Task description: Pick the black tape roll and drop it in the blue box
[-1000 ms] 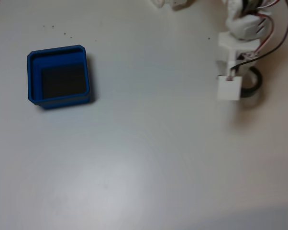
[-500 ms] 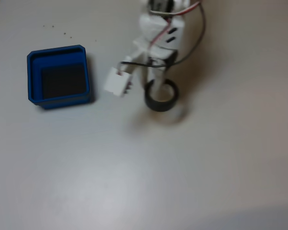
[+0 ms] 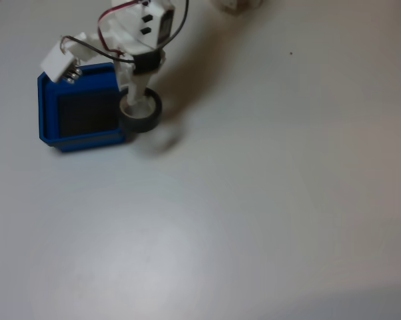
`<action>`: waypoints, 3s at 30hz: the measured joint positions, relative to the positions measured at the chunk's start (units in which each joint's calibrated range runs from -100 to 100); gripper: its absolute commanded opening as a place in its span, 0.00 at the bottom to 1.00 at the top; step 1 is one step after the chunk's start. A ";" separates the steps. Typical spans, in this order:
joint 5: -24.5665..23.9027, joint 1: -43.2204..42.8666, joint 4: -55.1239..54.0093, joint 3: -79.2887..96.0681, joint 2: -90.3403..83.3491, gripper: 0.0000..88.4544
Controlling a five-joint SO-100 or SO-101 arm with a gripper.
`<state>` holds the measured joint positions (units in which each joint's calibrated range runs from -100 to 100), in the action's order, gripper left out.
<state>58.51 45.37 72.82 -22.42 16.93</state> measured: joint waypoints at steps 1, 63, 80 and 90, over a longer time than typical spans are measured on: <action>0.00 0.79 -0.08 0.00 0.00 0.02; 0.08 15.83 -3.78 -10.85 17.19 0.02; 0.08 15.83 -5.42 -10.85 22.02 0.02; 0.08 15.83 -6.81 -10.85 23.20 0.02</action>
<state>58.60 61.21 66.01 -33.27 40.14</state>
